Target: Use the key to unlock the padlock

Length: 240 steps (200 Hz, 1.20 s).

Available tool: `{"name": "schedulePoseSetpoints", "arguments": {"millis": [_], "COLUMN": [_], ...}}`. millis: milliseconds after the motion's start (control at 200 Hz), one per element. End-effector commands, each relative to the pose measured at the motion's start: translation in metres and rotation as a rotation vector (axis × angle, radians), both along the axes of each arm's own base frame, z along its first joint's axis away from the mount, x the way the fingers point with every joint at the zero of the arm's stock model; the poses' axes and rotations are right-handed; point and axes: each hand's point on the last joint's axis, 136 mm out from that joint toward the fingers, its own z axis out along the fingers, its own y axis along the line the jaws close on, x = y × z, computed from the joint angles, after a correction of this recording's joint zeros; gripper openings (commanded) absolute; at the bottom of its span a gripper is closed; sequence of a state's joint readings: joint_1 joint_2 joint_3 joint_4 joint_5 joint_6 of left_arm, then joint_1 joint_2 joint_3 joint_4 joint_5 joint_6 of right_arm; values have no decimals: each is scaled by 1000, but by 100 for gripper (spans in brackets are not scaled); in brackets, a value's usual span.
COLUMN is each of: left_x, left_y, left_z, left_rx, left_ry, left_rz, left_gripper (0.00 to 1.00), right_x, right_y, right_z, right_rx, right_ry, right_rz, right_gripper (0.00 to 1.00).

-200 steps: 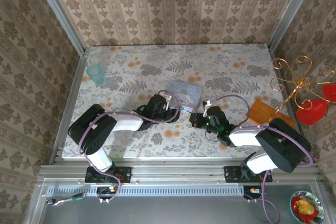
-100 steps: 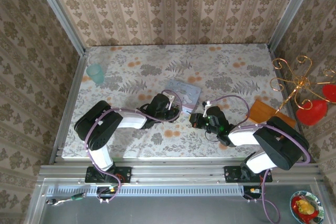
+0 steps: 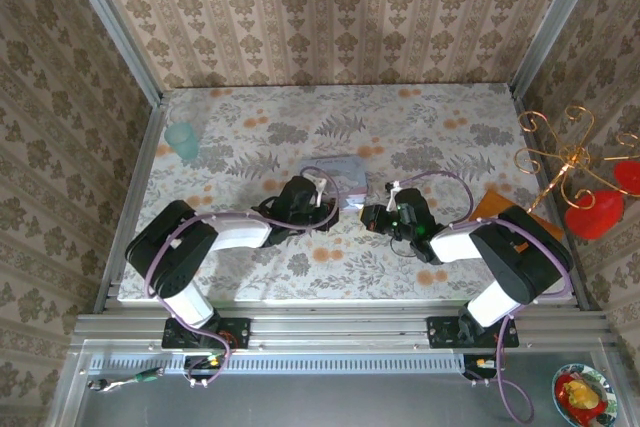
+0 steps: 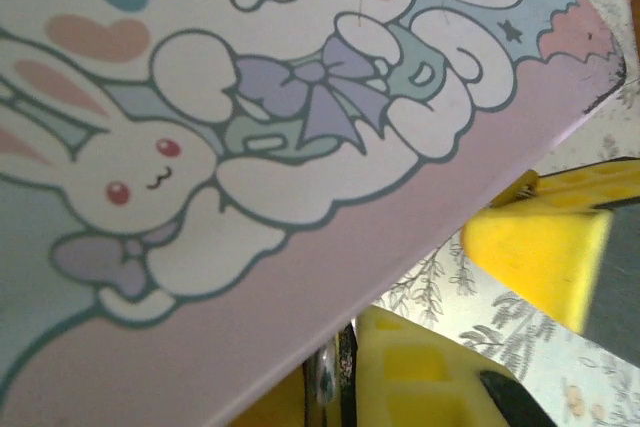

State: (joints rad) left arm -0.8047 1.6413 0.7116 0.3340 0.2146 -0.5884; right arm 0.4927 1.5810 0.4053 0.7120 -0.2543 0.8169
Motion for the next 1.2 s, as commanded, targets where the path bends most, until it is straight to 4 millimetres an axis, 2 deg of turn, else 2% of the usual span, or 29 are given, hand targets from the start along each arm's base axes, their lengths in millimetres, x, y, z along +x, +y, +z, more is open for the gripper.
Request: {"name": "schedulePoseSetpoints", "arguments": {"millis": [0, 110, 355, 485, 775, 985, 1195], "left_x": [-19, -14, -6, -2, 0, 0, 0], "left_y": [-14, -12, -15, -14, -12, -12, -11], "left_z": [30, 33, 47, 53, 64, 70, 69], "left_rx": [-126, -199, -308, -369, -477, -496, -519], "left_ry": [86, 157, 245, 294, 329, 306, 283], "left_rz": [-69, -35, 30, 56, 68, 33, 4], "left_gripper": [3, 3, 3, 2, 2, 2, 1], "right_x": [12, 5, -31, -44, -48, -51, -52], "right_y": [-2, 6, 22, 32, 43, 47, 48], "right_z": [7, 12, 18, 23, 31, 18, 19], "right_rx": [19, 68, 159, 207, 350, 363, 370], "right_ry": [-35, -26, 29, 41, 79, 148, 154], "right_rz": [-13, 6, 9, 9, 19, 24, 28], "right_gripper": [0, 0, 0, 0, 0, 0, 0]}}
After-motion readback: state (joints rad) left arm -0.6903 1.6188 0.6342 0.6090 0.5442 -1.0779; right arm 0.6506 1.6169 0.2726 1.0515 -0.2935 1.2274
